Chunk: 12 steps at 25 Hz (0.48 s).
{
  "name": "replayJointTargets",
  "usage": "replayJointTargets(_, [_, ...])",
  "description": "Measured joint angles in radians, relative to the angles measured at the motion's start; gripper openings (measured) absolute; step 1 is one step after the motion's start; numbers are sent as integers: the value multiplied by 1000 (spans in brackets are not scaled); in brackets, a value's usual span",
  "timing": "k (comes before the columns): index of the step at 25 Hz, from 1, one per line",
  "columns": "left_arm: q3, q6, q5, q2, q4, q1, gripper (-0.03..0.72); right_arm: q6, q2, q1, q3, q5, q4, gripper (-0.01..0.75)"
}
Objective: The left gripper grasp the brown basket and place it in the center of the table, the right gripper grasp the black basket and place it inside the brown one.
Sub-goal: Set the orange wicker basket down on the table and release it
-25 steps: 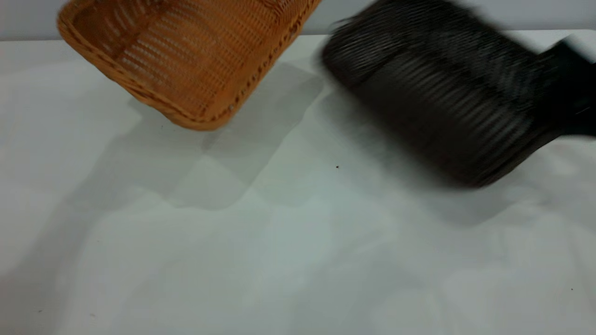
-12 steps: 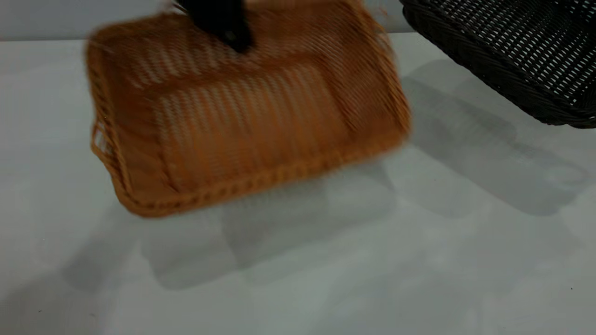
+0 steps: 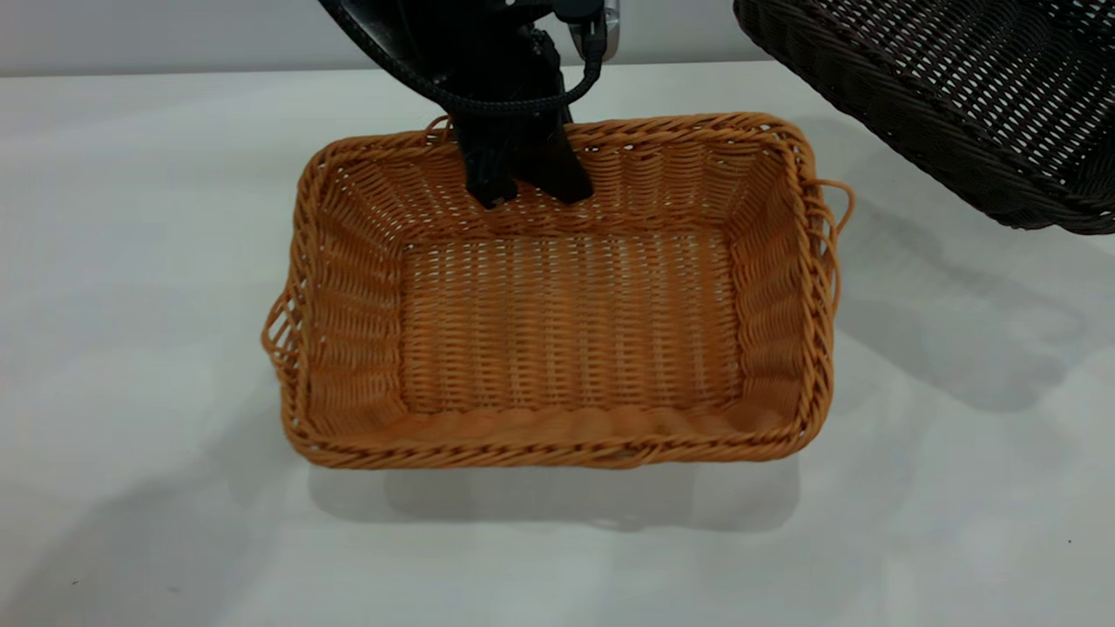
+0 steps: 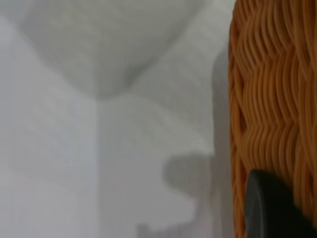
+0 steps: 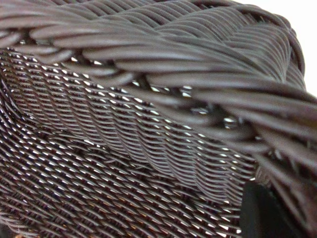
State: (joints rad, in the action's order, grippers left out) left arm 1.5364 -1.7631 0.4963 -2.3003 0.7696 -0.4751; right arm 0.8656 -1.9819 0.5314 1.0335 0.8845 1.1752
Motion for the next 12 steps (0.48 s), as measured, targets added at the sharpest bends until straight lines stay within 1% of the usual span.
replayJointTargets(2, [0, -4, -18, 0, 3, -2, 106, 0, 0, 0, 0, 12, -2, 77])
replayJointTargets(4, [0, -4, -27, 0, 9, -2, 157, 0, 0, 0, 0, 23, -3, 77])
replayJointTargets(10, [0, -4, -46, 0, 23, -6, 414, 0, 0, 0, 0, 30, -4, 77])
replayJointTargets(12, [0, 1, -69, 0, 25, -6, 470, 0, 0, 0, 0, 31, -4, 77])
